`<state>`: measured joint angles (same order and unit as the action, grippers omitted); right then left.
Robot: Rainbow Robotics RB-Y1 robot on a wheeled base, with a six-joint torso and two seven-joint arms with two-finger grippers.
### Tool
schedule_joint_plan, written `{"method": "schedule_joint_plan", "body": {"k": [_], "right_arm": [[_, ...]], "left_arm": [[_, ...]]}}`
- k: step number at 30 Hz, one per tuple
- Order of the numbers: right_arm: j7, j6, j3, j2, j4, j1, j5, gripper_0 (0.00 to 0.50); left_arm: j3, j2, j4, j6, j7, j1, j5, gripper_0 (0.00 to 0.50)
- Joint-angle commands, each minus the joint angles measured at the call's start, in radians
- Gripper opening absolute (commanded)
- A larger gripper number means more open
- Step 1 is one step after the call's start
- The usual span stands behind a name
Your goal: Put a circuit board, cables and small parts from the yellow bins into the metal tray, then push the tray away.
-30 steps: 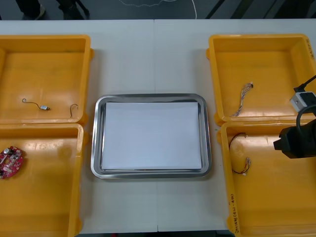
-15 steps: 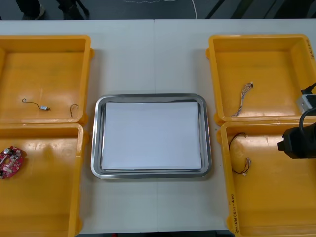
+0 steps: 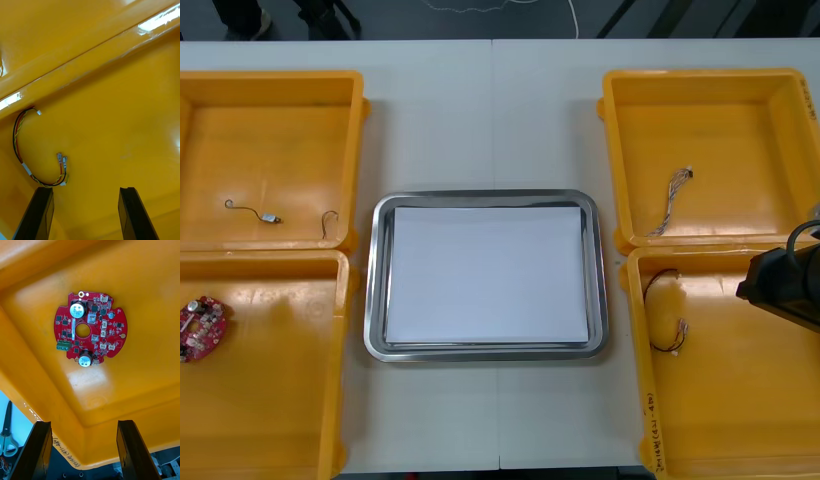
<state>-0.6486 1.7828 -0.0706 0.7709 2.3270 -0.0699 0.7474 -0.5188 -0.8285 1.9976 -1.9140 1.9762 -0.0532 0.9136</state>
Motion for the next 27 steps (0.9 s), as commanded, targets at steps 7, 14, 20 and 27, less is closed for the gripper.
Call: {"method": "schedule_joint_plan", "body": {"k": [7, 14, 20, 27], "right_arm": [[0.113, -0.072, 0.072, -0.068, -0.069, -0.041, -0.011, 0.5], [0.127, -0.08, 0.083, -0.099, -0.126, -0.041, -0.008, 0.5], [0.153, -0.129, 0.137, -0.101, -0.167, -0.041, -0.016, 0.5], [0.17, -0.154, 0.183, -0.101, -0.189, -0.041, -0.034, 0.5]], "left_arm": [[0.019, -0.046, -0.069, 0.044, 0.095, -0.004, 0.005, 0.5], [0.06, -0.046, -0.069, 0.092, 0.095, -0.002, -0.001, 0.5], [0.102, -0.046, -0.099, 0.155, 0.096, -0.002, -0.004, 0.5], [0.141, -0.046, -0.169, 0.22, 0.121, 0.013, 0.004, 0.5]]}}
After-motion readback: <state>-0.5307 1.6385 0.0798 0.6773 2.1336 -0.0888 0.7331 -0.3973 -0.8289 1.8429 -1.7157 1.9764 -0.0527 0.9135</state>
